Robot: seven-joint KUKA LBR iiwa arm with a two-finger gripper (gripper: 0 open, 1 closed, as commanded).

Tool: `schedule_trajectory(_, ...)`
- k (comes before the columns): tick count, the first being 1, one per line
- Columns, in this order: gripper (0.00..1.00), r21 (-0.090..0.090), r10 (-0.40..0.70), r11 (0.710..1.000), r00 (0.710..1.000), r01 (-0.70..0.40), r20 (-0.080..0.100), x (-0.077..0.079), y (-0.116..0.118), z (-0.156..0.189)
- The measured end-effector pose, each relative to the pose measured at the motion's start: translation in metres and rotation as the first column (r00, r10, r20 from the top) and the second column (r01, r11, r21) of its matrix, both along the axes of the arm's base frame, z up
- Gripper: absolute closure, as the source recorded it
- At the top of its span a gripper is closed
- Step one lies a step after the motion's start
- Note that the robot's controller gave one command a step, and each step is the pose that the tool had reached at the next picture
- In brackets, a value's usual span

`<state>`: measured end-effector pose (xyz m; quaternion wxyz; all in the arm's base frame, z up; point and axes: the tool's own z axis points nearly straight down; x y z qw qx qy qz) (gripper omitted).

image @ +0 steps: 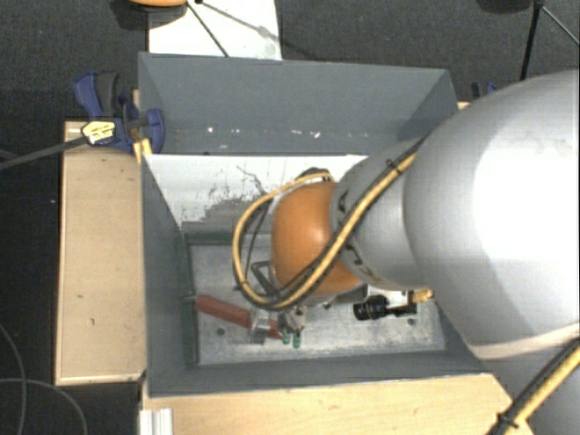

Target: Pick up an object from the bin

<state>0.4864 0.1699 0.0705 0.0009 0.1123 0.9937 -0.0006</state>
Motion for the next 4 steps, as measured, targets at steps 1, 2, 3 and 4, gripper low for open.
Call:
schedule_trajectory(1, 1.00, 0.000, -0.060, 0.998, 0.998, 0.060, -0.005, 0.000, 0.025, 0.060)
schedule_trajectory(2, 1.00, 0.008, -0.095, 0.995, 0.995, 0.095, 0.011, 0.035, 0.020, 0.054)
schedule_trajectory(3, 1.00, -0.004, -0.089, 0.996, 0.996, 0.089, -0.012, 0.023, 0.027, 0.052)
schedule_trajectory(4, 1.00, 0.002, -0.160, 0.987, 0.987, 0.160, 0.000, 0.028, 0.013, 0.119)
